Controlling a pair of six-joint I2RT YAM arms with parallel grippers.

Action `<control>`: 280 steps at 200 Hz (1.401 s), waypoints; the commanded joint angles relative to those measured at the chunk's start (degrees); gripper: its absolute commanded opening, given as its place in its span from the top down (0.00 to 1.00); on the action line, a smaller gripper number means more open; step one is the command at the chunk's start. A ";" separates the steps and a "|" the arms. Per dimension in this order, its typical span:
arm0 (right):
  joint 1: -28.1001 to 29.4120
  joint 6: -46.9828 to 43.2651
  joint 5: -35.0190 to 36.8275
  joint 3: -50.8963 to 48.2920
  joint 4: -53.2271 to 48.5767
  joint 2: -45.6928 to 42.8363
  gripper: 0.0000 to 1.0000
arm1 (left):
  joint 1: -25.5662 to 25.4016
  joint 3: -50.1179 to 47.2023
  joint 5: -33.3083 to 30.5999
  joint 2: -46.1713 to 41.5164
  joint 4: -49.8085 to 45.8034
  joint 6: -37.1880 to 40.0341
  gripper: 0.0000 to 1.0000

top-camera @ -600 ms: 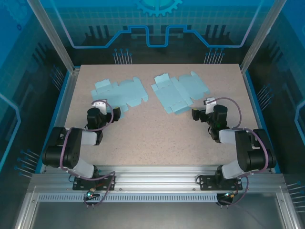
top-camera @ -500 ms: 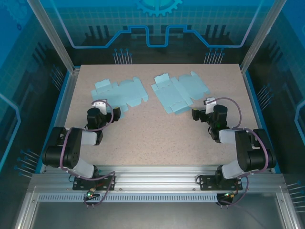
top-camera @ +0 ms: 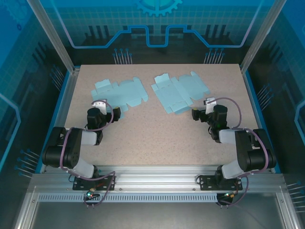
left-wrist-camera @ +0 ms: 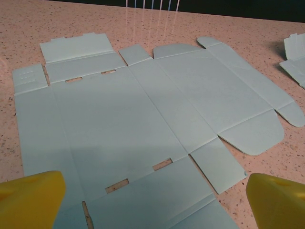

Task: Fold the paper box

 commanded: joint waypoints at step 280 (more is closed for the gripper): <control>-0.11 14.58 9.64 16.95 -44.43 -15.73 0.00 | -0.38 7.13 0.14 -26.16 -27.19 -9.55 0.01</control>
